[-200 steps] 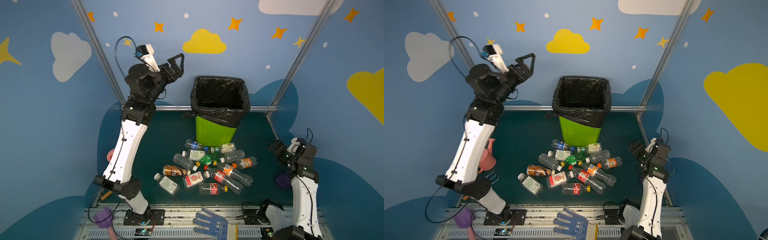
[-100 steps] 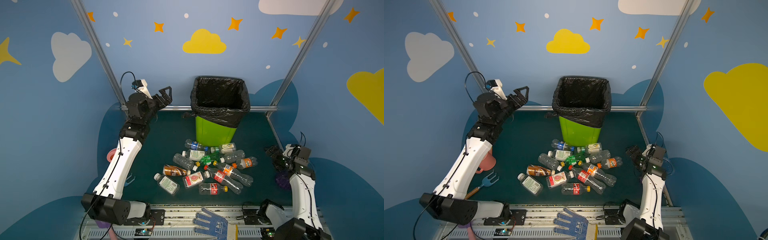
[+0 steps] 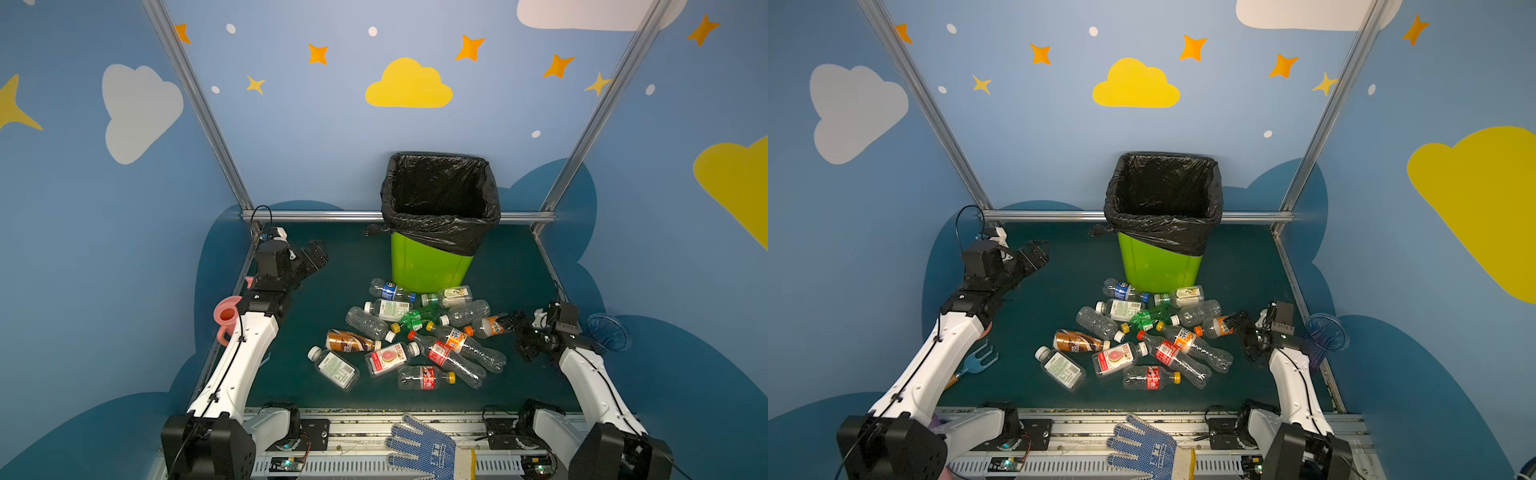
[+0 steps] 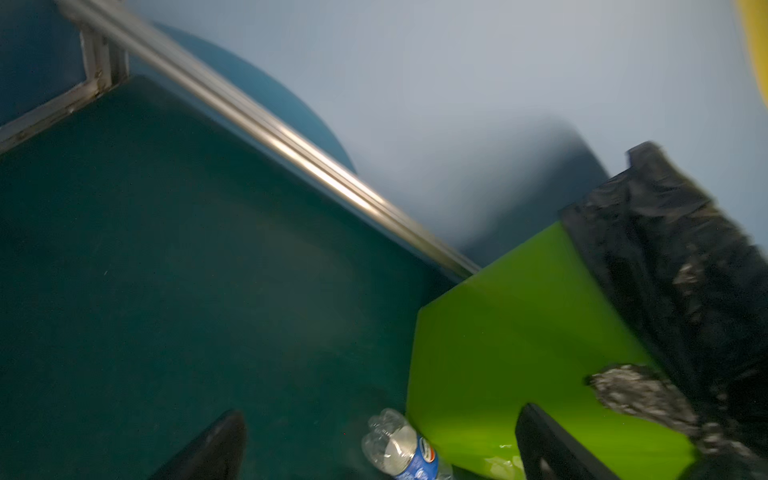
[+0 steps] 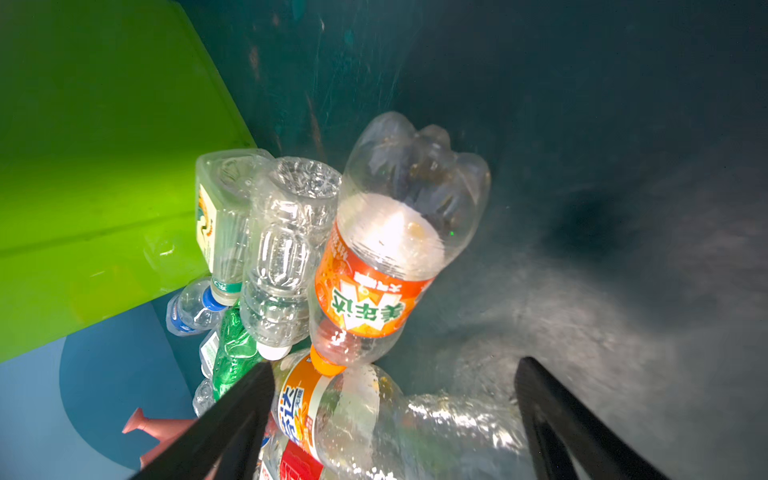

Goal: Throw the plastic bottles in the bin
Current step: 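Lower the left arm back while the right gripper grasps an orange-capped bottle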

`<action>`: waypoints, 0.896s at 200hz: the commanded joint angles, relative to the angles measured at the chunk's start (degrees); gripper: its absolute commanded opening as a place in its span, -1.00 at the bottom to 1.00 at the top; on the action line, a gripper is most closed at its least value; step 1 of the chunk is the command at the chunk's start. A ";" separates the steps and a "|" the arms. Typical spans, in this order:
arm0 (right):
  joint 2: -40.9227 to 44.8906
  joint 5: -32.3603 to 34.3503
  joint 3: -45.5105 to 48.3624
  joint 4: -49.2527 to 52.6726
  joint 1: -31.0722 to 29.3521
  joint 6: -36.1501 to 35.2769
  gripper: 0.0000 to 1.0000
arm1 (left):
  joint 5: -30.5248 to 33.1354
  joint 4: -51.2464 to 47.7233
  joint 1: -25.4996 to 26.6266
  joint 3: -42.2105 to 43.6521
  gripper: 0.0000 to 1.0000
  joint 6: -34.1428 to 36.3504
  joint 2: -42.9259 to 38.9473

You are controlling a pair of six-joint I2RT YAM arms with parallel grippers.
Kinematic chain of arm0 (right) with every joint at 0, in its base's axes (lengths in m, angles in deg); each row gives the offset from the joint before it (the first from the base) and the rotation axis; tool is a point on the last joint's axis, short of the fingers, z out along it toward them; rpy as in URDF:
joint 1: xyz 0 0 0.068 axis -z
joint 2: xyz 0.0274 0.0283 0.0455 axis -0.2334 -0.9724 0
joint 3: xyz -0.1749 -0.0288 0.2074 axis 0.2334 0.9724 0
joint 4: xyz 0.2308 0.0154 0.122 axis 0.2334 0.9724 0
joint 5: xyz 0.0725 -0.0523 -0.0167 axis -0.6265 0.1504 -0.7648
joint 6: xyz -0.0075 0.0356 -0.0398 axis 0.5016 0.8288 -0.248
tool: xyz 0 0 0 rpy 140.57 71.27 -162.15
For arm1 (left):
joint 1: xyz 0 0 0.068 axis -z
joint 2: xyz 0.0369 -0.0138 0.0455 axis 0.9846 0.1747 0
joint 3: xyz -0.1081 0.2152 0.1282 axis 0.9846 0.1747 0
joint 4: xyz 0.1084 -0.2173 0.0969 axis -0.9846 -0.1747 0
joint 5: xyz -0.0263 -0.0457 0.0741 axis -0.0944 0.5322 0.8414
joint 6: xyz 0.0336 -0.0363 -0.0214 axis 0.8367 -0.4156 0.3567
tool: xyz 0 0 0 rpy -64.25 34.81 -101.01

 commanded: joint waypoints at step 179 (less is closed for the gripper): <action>-16.27 6.53 -1.20 -15.16 -3.23 6.93 0.58 | 2.81 -3.95 -4.77 16.55 1.00 -2.54 -11.22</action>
